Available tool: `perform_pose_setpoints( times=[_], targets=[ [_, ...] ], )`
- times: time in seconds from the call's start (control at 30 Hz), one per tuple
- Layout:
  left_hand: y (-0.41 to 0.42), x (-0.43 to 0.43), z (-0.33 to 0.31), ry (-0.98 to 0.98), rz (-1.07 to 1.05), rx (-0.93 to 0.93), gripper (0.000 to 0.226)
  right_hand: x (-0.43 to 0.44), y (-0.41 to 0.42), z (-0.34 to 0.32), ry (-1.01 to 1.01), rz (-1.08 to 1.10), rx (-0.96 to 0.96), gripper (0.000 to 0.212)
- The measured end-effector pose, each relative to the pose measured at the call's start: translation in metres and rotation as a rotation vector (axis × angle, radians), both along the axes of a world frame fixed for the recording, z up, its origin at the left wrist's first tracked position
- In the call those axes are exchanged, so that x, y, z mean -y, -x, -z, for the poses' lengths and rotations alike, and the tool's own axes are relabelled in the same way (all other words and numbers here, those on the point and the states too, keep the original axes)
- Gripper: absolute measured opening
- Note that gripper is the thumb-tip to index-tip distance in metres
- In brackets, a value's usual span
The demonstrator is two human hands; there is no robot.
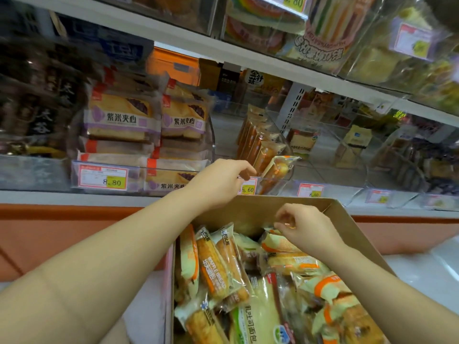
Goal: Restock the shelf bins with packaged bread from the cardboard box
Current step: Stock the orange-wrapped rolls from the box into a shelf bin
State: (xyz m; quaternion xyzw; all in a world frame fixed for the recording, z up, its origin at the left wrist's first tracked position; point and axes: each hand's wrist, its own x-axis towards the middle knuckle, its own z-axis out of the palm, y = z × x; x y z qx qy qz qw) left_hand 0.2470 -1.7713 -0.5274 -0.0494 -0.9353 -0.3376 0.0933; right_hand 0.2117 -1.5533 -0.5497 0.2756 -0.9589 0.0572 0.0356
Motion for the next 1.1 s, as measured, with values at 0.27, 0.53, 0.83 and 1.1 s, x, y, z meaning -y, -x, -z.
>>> perform_pose_setpoints(
  times=[0.27, 0.53, 0.83, 1.1],
  targets=[
    [-0.022, 0.016, 0.01, 0.228, 0.031, 0.164, 0.029, 0.034, -0.023, 0.022, -0.182, -0.219, 0.412, 0.047],
    [-0.023, 0.03, 0.013, 0.326, 0.097, 0.203, 0.034, 0.06, -0.029, 0.042, -0.052, -0.104, 0.428, 0.055],
    [-0.019, 0.036, 0.016, 0.293, 0.123, 0.205, 0.034, 0.088, -0.035, 0.062, 0.098, 0.043, 0.346, 0.069],
    [-0.019, 0.039, 0.014, 0.268, 0.128, 0.202, 0.038, 0.099, -0.05, 0.039, -0.223, -0.132, -0.03, 0.045]
  ],
)
